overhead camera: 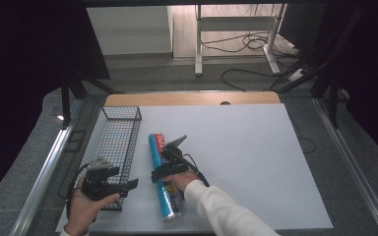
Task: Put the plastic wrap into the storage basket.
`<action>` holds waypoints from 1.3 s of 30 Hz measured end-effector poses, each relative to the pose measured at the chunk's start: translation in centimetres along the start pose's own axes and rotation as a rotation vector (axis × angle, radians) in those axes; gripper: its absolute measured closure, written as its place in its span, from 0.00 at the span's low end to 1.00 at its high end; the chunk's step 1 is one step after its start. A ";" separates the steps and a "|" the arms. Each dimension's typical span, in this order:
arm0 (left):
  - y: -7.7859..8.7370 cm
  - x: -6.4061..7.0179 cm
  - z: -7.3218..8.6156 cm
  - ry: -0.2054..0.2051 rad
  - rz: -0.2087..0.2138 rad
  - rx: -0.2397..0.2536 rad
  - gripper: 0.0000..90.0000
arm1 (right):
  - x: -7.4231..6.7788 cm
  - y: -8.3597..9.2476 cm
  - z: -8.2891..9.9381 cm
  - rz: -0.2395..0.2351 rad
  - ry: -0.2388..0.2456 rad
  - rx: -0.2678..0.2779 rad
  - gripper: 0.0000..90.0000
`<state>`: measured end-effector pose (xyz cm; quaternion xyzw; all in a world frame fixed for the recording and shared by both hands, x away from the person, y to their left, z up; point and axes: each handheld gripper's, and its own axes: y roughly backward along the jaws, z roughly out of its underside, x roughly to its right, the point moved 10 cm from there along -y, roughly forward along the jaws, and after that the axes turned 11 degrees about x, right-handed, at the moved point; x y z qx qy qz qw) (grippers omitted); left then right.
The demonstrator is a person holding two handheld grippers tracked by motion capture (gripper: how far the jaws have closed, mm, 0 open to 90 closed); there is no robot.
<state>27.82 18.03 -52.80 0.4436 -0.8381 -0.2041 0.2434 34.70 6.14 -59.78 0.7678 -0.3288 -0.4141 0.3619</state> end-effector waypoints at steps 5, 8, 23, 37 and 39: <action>0.0 -0.1 0.0 0.001 -0.001 0.002 0.17 | 0.4 0.3 -0.1 0.006 0.004 0.001 0.34; 0.0 -0.1 0.0 0.004 0.000 0.003 0.17 | 0.6 0.8 -0.3 -0.016 -0.018 0.008 0.34; -0.1 0.0 0.0 0.004 -0.002 0.002 0.17 | 1.7 3.9 -0.6 -0.108 -0.046 0.051 0.36; -0.1 0.1 -0.3 0.014 -0.002 0.018 0.17 | 2.6 8.5 -1.4 -0.181 -0.060 0.157 0.36; -0.2 0.2 -0.3 0.022 0.005 0.022 0.17 | 2.9 9.4 -1.3 -0.187 -0.056 0.184 0.36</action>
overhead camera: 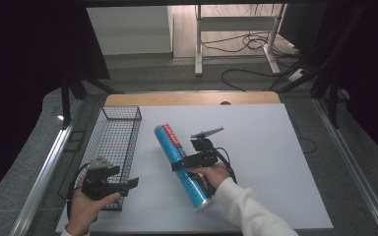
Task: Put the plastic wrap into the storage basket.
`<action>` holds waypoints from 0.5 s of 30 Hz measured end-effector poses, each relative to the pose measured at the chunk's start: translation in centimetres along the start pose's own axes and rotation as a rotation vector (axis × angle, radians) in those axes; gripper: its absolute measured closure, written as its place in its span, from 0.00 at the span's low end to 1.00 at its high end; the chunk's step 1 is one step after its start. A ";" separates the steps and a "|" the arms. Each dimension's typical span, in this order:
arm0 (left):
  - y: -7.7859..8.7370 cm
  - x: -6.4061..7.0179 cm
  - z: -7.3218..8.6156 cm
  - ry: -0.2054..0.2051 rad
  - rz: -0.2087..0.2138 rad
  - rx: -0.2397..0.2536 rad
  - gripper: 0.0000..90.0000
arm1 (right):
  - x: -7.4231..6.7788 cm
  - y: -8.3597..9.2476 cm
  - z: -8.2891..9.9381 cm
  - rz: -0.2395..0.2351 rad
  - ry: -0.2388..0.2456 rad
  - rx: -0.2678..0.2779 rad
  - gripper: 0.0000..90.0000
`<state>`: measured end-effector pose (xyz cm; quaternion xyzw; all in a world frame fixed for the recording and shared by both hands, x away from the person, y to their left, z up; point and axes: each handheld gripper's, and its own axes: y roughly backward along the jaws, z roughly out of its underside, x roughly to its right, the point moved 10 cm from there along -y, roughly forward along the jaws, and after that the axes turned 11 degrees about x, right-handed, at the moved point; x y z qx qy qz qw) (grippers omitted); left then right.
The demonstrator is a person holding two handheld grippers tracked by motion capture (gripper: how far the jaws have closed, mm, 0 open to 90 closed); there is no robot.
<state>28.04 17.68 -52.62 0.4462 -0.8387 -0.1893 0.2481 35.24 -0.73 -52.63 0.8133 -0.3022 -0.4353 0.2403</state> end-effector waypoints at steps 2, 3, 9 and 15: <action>-0.1 0.2 -0.1 0.003 0.008 0.002 0.17 | 0.2 1.4 0.0 -0.015 0.014 0.042 0.36; -0.2 0.4 -0.1 0.005 0.013 0.006 0.17 | 0.2 1.4 0.0 -0.015 0.014 0.042 0.36; -0.8 1.9 -0.9 0.029 0.067 0.026 0.17 | 0.7 4.0 0.7 -0.041 0.035 0.102 0.36; -2.0 3.6 -1.7 0.079 0.143 0.052 0.16 | 2.2 5.3 1.7 -0.061 0.004 0.135 0.36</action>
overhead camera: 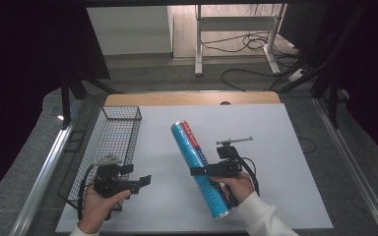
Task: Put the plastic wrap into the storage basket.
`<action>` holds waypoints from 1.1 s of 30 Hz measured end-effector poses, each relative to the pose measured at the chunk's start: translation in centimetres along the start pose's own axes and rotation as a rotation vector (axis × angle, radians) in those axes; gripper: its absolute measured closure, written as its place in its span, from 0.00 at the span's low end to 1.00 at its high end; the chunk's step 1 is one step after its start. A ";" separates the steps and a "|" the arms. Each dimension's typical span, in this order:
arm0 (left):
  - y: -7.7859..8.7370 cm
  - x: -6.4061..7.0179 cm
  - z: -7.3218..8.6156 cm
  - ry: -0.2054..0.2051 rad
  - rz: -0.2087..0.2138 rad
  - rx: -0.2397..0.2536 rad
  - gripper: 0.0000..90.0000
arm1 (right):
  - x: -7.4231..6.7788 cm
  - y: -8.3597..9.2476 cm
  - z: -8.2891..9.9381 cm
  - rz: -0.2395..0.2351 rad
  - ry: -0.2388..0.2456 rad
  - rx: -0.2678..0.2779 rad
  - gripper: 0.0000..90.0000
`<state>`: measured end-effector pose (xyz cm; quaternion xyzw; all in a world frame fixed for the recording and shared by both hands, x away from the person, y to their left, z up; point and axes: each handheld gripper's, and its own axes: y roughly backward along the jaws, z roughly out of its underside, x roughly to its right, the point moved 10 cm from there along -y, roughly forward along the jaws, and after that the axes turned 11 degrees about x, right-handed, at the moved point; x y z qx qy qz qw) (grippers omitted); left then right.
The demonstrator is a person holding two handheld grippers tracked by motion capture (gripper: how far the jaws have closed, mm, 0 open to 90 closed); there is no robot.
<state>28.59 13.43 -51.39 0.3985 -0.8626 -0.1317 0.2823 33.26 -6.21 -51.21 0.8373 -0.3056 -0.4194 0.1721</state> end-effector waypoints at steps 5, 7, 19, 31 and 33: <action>-1.6 1.3 -0.3 0.073 0.073 0.011 0.15 | 1.0 0.8 0.6 -0.010 -0.008 0.022 0.36; -2.1 1.7 -0.6 0.100 0.101 0.014 0.14 | 1.2 1.0 0.8 -0.012 0.000 0.032 0.36; -7.6 5.4 -2.5 0.267 0.321 0.027 0.09 | -0.1 1.8 1.6 -0.064 0.058 0.085 0.36; -10.4 7.4 -2.9 0.370 0.443 0.030 0.11 | -0.8 1.5 2.1 -0.073 0.089 0.089 0.36; -10.7 7.6 -2.7 0.376 0.459 0.027 0.11 | -1.0 1.3 2.2 -0.078 0.098 0.095 0.36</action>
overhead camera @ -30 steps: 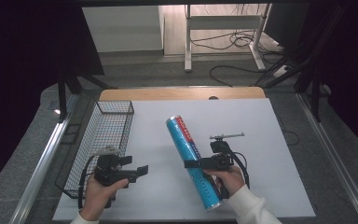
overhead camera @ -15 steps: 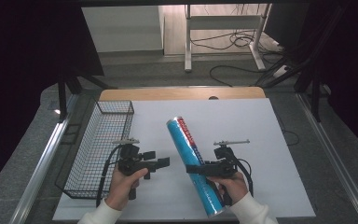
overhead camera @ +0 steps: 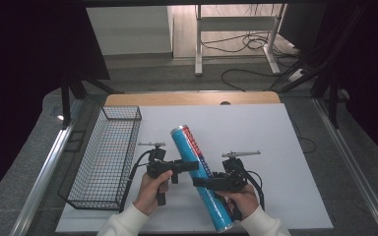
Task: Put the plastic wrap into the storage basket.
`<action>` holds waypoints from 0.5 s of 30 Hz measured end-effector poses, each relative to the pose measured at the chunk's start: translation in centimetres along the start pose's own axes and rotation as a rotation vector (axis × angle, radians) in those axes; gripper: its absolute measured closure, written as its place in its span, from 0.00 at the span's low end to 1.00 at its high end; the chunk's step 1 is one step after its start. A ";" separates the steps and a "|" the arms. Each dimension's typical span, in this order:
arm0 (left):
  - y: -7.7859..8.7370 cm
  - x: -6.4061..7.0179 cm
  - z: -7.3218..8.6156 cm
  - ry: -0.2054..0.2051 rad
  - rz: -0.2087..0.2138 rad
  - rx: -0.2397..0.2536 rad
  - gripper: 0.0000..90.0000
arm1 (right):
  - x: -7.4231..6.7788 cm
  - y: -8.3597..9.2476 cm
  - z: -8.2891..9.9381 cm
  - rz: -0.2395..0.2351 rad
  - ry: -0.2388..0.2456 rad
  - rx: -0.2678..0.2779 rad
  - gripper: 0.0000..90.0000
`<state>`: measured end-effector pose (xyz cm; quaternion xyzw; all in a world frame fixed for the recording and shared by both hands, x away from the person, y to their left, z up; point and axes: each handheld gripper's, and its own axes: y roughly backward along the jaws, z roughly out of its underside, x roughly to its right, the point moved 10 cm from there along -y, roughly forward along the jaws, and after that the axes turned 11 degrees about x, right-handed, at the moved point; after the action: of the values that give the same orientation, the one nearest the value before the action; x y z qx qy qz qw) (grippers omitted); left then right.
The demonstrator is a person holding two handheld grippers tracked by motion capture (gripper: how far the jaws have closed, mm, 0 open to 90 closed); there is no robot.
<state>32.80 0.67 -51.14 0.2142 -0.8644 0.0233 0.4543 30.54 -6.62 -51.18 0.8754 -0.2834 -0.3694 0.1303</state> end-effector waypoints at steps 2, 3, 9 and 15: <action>-0.3 0.1 0.2 0.010 0.020 -0.008 0.12 | -0.1 -0.1 0.0 -0.002 0.001 0.001 0.36; -0.4 0.2 0.4 0.010 0.030 -0.017 0.12 | -0.2 -0.1 0.0 -0.003 0.004 0.002 0.36; -0.8 0.5 0.8 0.023 0.063 -0.022 0.23 | -0.8 -0.8 0.2 -0.009 0.028 0.007 0.36; -0.4 0.3 0.5 0.040 0.073 -0.019 0.30 | -1.0 -1.2 0.4 0.001 0.055 0.004 0.35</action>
<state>32.36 0.06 -51.25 0.1779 -0.8625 0.0361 0.4725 30.14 -5.08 -51.40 0.8853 -0.2810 -0.3446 0.1362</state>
